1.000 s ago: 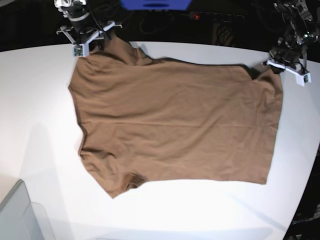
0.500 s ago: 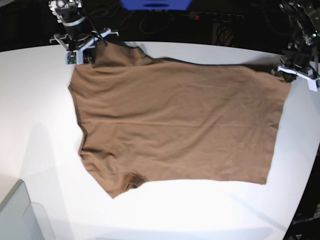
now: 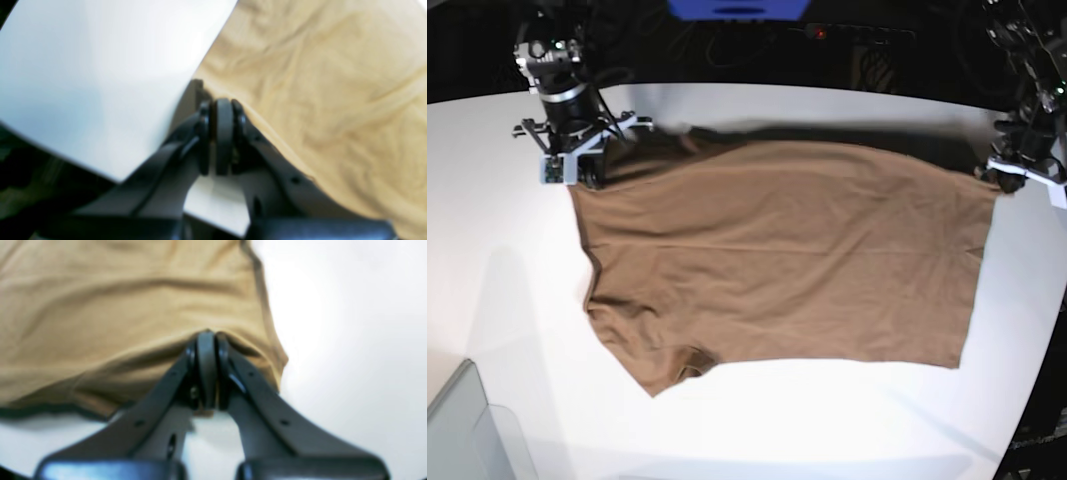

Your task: Layout the t-shirt on the table in an organized manner, then fold the t-shirt properly

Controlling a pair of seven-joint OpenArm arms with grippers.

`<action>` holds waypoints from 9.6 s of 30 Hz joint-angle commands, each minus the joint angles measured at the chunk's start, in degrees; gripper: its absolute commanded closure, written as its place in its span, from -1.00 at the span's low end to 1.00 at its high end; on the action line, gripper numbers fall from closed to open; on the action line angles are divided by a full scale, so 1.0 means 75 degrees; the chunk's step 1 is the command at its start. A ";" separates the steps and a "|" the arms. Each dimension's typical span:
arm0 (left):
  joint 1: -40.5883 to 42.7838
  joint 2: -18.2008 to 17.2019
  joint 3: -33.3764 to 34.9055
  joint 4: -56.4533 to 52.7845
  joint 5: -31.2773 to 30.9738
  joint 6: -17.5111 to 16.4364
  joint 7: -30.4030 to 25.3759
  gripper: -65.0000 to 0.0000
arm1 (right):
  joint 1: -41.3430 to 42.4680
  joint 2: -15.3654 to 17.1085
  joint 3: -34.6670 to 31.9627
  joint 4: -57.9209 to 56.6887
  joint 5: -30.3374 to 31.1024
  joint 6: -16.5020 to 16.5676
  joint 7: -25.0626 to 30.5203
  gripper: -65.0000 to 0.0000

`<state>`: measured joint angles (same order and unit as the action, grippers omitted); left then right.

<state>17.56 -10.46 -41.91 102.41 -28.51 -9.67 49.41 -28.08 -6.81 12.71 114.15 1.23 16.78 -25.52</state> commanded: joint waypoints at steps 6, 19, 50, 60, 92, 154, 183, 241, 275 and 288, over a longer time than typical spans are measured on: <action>-0.0402 -0.0100 -0.0044 -0.0450 -0.0037 -0.0006 -0.0147 1.00 | 0.0526 -0.0001 0.0011 0.0118 0.0005 0.0055 0.0173 1.00; -0.1421 -0.0112 -0.0044 -0.0896 -0.0037 -0.0006 -0.0147 1.00 | 0.1628 0.0210 -0.0048 -0.0679 0.0005 0.0055 0.0173 1.00; -0.3039 -0.0417 -0.0009 -0.3205 -0.0037 0.0006 -0.0217 1.00 | 0.3655 0.0644 -0.0493 -0.2789 0.0017 0.0090 0.0185 1.00; -0.3121 -0.0417 -0.0009 -0.3205 -0.0037 0.0006 -0.0240 1.00 | 0.3878 0.0691 -0.0446 -0.3598 0.0005 0.0090 0.0243 1.00; -0.2172 -0.0065 -0.0630 -0.2302 -0.0108 -0.0006 -0.0229 0.40 | 0.2401 0.0714 0.0562 -0.2004 0.0052 0.0067 0.0243 0.08; -0.0062 -0.0206 0.0272 -0.1482 -0.0119 -0.0006 -0.0873 1.00 | -0.0260 0.0691 0.0995 -0.1031 0.0064 0.0090 0.0255 1.00; 0.1403 0.0299 -0.0173 -0.0544 -0.0119 -0.0006 -0.0885 1.00 | -0.1584 0.0433 0.1218 -0.0996 0.0849 0.0090 0.1123 1.00; -0.0413 -0.0065 -0.1509 0.0218 -0.0025 0.0006 -0.0897 0.01 | 0.6598 0.1804 -0.1150 -0.6505 0.0814 0.0090 -0.1093 -0.30; -0.4856 -0.1331 0.2992 -0.6792 0.2354 0.0006 -0.3698 0.00 | 0.6152 0.1816 -0.1466 -0.7829 0.0802 0.0067 -0.0225 1.00; -0.5172 -0.1331 0.4117 -0.8386 0.2342 -0.0006 -0.4613 0.29 | 0.6011 0.1793 -0.1466 -0.7829 0.0802 0.0067 -0.0225 1.00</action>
<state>-20.69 -19.99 -11.20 39.68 -11.99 -9.78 11.84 17.39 6.61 1.76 55.77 8.62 17.15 -22.63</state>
